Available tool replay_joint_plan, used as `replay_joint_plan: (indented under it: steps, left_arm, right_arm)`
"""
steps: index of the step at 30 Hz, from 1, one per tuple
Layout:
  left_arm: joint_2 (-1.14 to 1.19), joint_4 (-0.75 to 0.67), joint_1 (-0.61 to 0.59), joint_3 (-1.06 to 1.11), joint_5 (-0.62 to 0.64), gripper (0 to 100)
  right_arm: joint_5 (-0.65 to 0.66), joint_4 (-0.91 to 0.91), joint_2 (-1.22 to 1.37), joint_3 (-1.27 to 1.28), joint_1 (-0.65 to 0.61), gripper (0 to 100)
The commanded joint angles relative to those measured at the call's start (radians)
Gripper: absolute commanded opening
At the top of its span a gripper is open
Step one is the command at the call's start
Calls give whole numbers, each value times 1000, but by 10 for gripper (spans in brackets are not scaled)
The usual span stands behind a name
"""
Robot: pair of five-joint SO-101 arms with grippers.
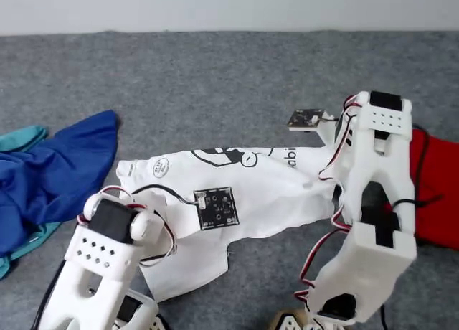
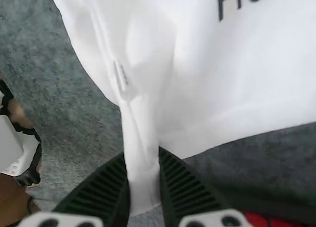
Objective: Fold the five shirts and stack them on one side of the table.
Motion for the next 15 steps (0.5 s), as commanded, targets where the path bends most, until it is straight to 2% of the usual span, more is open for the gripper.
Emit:
replay_joint_plan:
  steps: [1,10,15]
  left_arm:
    - [-15,34,-9,-51,20,13]
    - [-23,34,0,-102,124,13]
    - [-14,31,2,47,118,13]
  right_arm:
    - [9,42,-91,-18,-28,10]
    - [-28,41,-120,72,-33,10]
    - [-40,35,-110,92,-56,10]
